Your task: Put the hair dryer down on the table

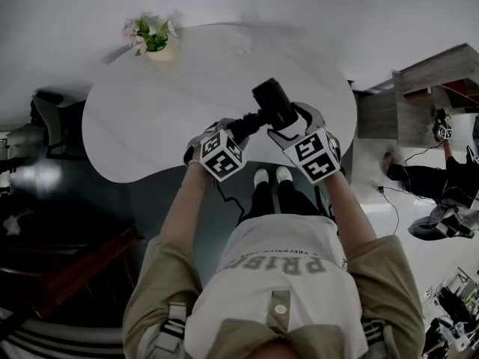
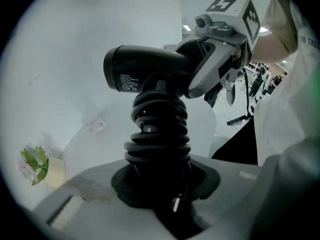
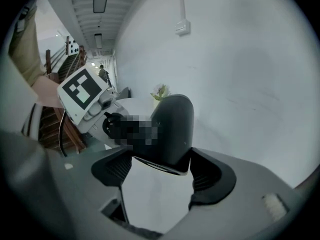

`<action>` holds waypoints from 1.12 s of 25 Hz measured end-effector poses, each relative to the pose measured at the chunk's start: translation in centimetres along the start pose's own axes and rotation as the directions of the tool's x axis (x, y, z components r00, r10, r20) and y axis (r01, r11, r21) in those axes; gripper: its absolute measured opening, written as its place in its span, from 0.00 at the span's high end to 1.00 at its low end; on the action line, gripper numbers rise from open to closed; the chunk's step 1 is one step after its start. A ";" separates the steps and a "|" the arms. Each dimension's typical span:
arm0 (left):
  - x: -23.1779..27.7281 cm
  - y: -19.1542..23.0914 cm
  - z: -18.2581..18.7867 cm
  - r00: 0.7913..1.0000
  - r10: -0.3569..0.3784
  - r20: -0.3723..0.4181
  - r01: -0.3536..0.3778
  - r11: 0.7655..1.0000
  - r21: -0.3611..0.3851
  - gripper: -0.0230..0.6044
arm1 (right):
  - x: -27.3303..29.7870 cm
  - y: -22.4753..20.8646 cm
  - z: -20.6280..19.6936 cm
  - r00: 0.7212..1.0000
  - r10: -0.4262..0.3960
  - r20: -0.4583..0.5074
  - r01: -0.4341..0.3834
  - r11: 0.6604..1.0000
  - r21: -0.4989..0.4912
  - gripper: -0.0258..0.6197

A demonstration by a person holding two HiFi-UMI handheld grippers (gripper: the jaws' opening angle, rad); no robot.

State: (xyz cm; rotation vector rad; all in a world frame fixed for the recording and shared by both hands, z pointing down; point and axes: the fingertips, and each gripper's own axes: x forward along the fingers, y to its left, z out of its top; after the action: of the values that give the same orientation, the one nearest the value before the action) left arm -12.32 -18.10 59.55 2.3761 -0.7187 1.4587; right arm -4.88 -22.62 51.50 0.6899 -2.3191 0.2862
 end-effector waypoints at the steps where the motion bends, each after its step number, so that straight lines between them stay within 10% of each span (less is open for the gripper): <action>1: 0.3 0.0 -0.1 1.000 -0.009 -0.009 0.009 1.000 0.002 0.75 | 0.3 -0.1 -0.3 1.000 0.005 -0.007 -0.005 1.000 0.009 0.39; 28: 6.9 -2.1 -3.0 0.974 -0.211 -0.084 0.212 0.977 0.001 0.75 | 4.1 -0.6 -7.0 0.988 0.018 -0.156 0.007 0.987 0.159 0.39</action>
State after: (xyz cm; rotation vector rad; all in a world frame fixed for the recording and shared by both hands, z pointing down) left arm -10.87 -16.86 67.14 2.3012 -0.4241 1.4631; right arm -3.20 -22.08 59.48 0.7124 -2.1647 0.5146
